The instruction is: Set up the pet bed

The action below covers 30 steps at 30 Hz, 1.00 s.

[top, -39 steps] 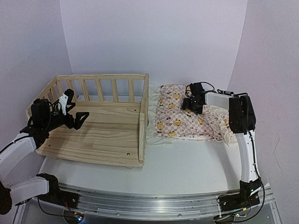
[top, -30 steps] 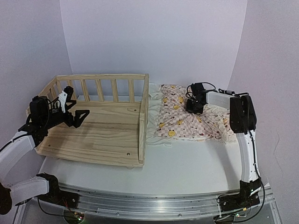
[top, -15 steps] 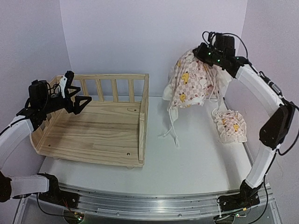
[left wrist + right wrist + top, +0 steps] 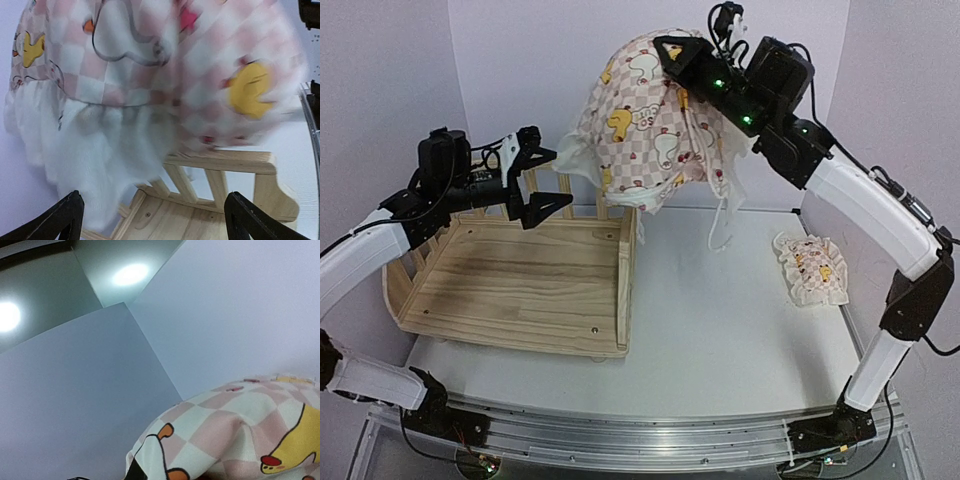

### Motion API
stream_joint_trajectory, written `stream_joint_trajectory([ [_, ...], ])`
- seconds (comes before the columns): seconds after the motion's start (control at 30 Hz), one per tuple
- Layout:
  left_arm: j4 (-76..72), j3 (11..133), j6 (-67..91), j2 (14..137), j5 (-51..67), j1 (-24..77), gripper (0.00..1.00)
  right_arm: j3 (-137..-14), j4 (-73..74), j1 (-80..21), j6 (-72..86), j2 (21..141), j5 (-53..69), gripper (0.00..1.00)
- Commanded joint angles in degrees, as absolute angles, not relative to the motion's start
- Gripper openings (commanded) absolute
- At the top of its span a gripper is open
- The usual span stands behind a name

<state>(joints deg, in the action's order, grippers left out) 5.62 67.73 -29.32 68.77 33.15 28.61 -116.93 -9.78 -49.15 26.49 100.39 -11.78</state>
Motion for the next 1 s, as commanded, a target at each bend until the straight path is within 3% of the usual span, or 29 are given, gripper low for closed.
stream_joint_trajectory([
  [0.0, 0.38, 72.94, -32.84, 73.09, 23.94, 29.0, 1.0, -123.44, -19.86, -54.09, 21.65, 102.77, -13.02, 0.0],
  [0.2, -2.45, 73.67, -30.89, 72.77, 34.52, 29.87, 0.99, -127.05, -22.02, -57.76, 17.65, 105.51, -13.69, 0.0],
  [0.27, -3.27, 74.02, -29.49, 72.58, 35.8, 29.97, 0.91, -127.32, -22.53, -58.1, 17.4, 106.28, -13.93, 0.0],
  [0.33, -4.51, 74.46, -26.92, 72.27, 35.69, 29.97, 0.64, -127.51, -22.65, -58.31, 17.1, 106.95, -14.27, 0.0],
  [0.43, -6.64, 75.57, -23.44, 71.3, 33.86, 29.97, 0.07, -127.22, -22.75, -58.28, 16.02, 107.34, -14.91, 0.0],
  [0.47, -6.73, 76.08, -22.98, 70.62, 33.15, 29.97, 0.01, -126.74, -22.76, -58.27, 15.51, 107.27, -15.05, 0.0],
  [0.7, -3.79, 79.22, -34.66, 66.61, 19.16, 28.14, 0.0, -123.05, -22.41, -59.37, 12.93, 107.87, -14.22, 0.0],
  [0.97, -1.73, 84.05, -40.12, 70.57, 14.97, 2.12, 0.0, -126.55, -17.11, -69.55, 5.86, 118.11, -3.92, 0.0],
])
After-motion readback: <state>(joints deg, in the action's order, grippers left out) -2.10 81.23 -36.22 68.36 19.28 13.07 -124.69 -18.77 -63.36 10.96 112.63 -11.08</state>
